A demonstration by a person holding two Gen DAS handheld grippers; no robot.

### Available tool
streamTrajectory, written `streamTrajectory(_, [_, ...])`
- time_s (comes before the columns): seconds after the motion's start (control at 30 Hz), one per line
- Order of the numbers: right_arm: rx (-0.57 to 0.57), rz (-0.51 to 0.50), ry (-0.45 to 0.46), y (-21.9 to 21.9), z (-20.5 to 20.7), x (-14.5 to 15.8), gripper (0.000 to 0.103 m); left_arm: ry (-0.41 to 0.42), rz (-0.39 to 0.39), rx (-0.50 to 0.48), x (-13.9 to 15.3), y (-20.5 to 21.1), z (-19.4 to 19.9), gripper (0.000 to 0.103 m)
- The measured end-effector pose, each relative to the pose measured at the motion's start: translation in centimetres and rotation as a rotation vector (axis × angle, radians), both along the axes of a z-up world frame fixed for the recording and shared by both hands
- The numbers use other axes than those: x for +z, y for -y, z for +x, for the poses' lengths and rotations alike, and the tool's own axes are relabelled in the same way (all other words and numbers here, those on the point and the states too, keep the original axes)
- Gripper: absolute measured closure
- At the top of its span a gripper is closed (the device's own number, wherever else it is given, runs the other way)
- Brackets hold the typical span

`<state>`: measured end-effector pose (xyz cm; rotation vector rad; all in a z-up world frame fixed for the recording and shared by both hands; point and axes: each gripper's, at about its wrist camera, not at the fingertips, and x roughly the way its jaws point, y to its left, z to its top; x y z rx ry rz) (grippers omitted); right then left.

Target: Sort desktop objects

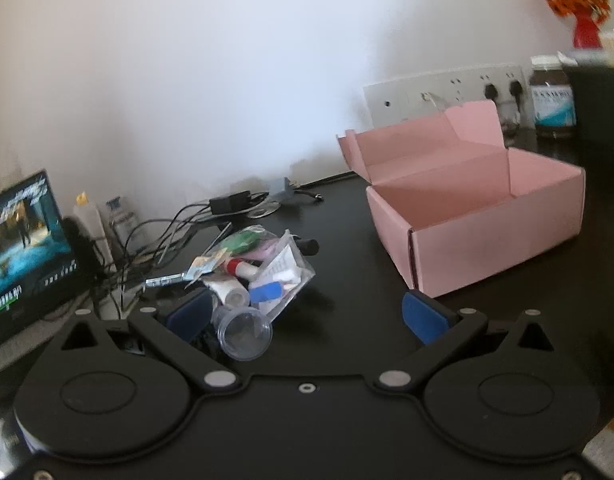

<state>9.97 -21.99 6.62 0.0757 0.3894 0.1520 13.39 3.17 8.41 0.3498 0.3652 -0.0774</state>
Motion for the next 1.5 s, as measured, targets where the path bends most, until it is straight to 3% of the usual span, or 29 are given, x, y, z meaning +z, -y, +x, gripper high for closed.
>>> streamTrajectory(0.4, [0.007,-0.025,-0.001,-0.7,0.3,0.3,0.001,-0.089,-0.022,-0.101,0.8,-1.4,1.6,0.0])
streamTrajectory(0.63, [0.005,-0.047,-0.004,-1.3,0.6,0.4,0.001,-0.054,0.025,-0.133,0.5,-1.5,1.1,0.0])
streamTrajectory(0.9, [0.012,-0.084,-0.004,-2.4,0.8,0.5,0.001,-0.06,-0.001,-0.188,0.5,-1.7,1.7,0.0])
streamTrajectory(1.03, [0.01,-0.077,-0.006,-2.3,0.9,0.6,0.001,-0.016,0.028,-0.163,0.5,-1.7,2.0,0.0])
streamTrajectory(1.5, [-0.024,-0.046,-0.032,-1.6,1.6,-0.2,0.001,-0.008,0.0,-0.173,0.6,-2.1,1.8,0.0])
